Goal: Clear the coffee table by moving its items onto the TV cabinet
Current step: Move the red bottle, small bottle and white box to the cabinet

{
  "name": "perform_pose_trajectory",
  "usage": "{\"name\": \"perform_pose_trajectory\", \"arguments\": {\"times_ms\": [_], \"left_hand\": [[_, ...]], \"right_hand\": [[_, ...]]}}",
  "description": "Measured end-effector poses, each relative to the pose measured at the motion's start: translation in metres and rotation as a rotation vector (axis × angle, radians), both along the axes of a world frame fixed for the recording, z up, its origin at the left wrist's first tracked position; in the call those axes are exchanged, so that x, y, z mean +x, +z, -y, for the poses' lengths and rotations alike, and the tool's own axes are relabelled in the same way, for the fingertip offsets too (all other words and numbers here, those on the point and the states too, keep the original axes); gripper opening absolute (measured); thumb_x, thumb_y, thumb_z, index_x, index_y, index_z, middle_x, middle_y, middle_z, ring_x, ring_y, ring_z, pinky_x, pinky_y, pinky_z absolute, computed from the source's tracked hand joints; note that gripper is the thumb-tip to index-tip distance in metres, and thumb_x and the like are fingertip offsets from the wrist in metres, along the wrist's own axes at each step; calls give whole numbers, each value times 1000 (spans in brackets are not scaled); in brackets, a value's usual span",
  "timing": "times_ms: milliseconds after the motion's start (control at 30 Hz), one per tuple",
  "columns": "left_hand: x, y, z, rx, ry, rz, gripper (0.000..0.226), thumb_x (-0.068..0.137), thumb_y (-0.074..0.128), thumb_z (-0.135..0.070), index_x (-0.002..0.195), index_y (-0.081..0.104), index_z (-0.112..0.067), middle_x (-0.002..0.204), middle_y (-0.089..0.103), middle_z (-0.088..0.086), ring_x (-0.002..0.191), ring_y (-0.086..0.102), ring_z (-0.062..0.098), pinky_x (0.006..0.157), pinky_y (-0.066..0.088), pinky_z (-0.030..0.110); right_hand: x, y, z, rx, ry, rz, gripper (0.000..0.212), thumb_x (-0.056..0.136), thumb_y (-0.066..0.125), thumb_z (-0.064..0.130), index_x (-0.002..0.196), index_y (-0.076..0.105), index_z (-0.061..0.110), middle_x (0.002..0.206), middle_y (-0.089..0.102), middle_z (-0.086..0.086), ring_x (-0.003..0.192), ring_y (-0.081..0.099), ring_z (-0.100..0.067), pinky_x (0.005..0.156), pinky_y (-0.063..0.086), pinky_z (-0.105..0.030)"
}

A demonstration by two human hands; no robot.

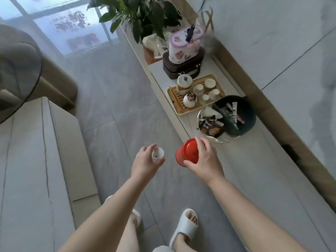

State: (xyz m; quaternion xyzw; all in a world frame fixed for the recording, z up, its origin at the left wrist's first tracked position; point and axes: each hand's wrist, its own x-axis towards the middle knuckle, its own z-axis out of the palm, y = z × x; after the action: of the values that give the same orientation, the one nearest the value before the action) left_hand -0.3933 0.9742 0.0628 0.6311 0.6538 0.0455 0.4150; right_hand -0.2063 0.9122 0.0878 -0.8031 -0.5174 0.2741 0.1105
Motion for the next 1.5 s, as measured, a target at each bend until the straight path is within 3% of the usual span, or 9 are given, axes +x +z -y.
{"name": "perform_pose_trajectory", "arguments": {"times_ms": [100, 267, 533, 733, 900, 1167, 1500], "left_hand": [[54, 4, 17, 0, -86, -6, 63, 76, 67, -41, 134, 46, -28, 122, 52, -4, 114, 52, 18, 86, 47, 32], [130, -4, 38, 18, -290, -24, 53, 78, 65, -40, 128, 50, -31, 123, 54, -5, 113, 50, 18, 84, 45, 31], [225, -35, 38, 59, -653, -99, 55, 81, 65, -25, 132, 44, -28, 130, 50, -1, 115, 51, 22, 88, 52, 37], [276, -73, 29, 97, -820, -137, 57, 84, 64, -23, 136, 41, -26, 132, 48, 1, 115, 52, 21, 80, 48, 29], [301, -98, 25, 46, -847, -144, 58, 86, 62, -21, 139, 39, -25, 132, 46, 2, 109, 57, 22, 71, 45, 27], [324, -124, 29, -53, -880, -159, 58, 88, 60, -18, 141, 37, -21, 133, 43, 6, 108, 57, 32, 87, 53, 43], [337, -159, 36, -5, -888, -225, 53, 87, 59, -16, 136, 39, -22, 127, 43, 7, 97, 60, 33, 75, 56, 41]], "right_hand": [[54, 7, 32, -4, -45, 15, 90, 74, 70, 44, 145, 18, 27, 148, 25, 0, 133, 31, -24, 96, 45, -41], [131, 1, 66, -55, -164, 81, 93, 74, 72, 42, 145, 16, 24, 148, 26, -4, 133, 31, -27, 96, 45, -42], [208, -44, 75, -136, -257, 83, 93, 74, 73, 39, 146, 17, 17, 150, 25, -8, 134, 31, -31, 99, 42, -44], [242, -81, 60, -104, -259, 83, 94, 74, 74, 38, 146, 17, 18, 151, 23, -6, 134, 31, -31, 99, 43, -43], [258, -103, 49, -92, -281, 92, 93, 76, 73, 37, 146, 15, 19, 152, 21, -6, 137, 28, -31, 99, 45, -44], [268, -125, 46, -71, -304, 85, 94, 75, 75, 35, 146, 17, 18, 151, 22, -8, 135, 30, -32, 98, 45, -43], [281, -141, 47, -72, -318, 108, 93, 76, 73, 40, 146, 16, 18, 152, 22, -8, 137, 29, -32, 99, 44, -42]]}}
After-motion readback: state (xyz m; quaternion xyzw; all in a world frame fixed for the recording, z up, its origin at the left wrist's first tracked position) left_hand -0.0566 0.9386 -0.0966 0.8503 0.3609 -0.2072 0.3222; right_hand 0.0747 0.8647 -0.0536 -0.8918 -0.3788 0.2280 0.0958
